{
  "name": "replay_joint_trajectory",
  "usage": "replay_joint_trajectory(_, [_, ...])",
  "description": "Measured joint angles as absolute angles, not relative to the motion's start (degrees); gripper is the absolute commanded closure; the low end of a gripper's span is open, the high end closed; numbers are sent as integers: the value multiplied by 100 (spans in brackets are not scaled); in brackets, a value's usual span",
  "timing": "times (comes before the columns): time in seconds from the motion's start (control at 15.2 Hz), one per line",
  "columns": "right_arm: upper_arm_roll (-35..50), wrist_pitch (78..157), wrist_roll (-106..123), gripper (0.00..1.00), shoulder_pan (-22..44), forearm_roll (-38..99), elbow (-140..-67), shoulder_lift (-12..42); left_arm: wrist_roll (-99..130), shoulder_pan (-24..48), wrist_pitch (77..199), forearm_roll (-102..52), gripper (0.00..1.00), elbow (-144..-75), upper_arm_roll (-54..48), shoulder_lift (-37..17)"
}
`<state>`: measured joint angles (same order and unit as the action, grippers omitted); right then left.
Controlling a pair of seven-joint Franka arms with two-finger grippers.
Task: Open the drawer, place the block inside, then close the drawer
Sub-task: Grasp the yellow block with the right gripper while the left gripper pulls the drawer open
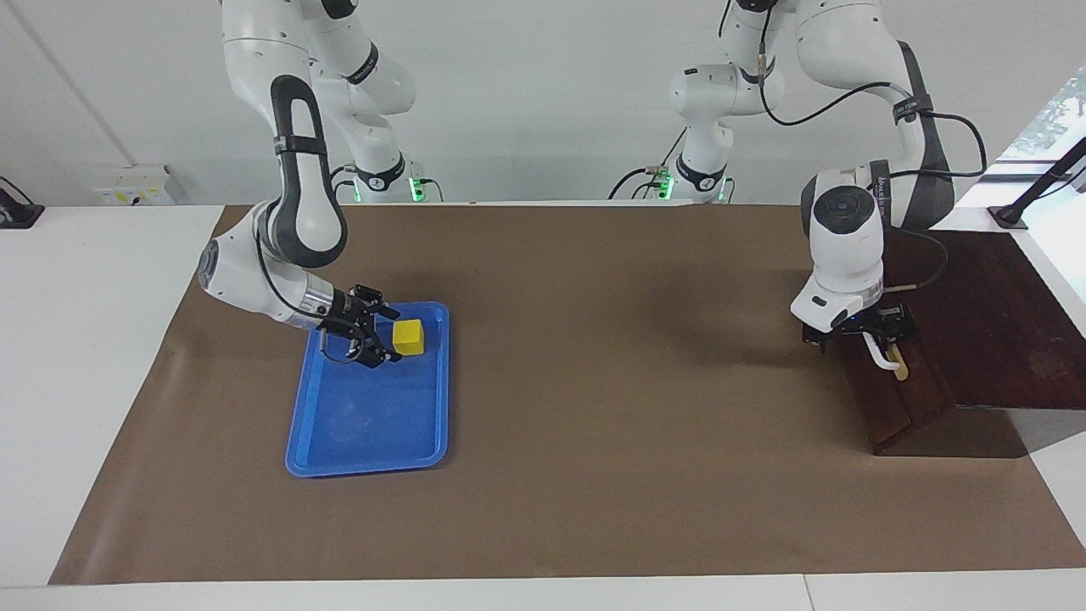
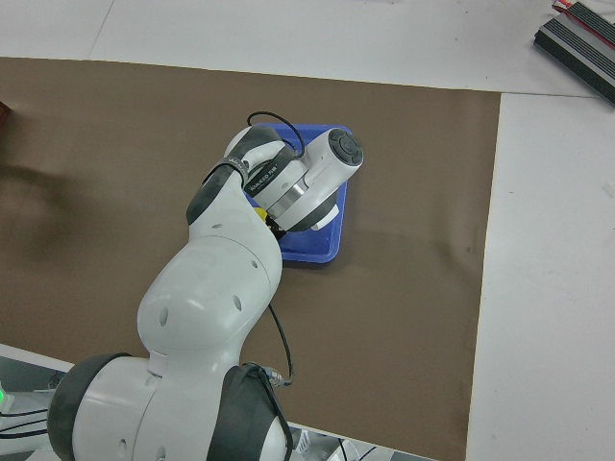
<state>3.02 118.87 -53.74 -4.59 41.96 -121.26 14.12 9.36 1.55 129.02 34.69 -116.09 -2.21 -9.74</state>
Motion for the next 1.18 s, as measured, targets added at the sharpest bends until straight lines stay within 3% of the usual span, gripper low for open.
replay_joint_trajectory(0.33, [303, 11887, -5371, 1, -452, 4196, -12127, 1413, 2002, 706, 12973, 3117, 0, -11608, -245, -954])
replay_joint_trajectory(0.53, [303, 11887, -5370, 9, -445, 4196, -12127, 1413, 2235, 1095, 12935, 2739, 0, -11592, -239, -946])
replay_joint_trajectory(0.72, [303, 11887, -5369, 56, -440, 4196, -12129, 1414, 2310, 1235, 12900, 2667, 0, -11597, -230, -961])
replay_joint_trajectory(0.85, [303, 11887, -5368, 100, -439, 4196, -12129, 1414, 2313, 1238, 12893, 2651, 0, -11594, -224, -961])
replay_joint_trajectory(1.18, [306, 11951, -5336, 100, -312, 4196, -12124, 1413, 2329, 1243, 12505, 2367, 0, -11348, -228, -960])
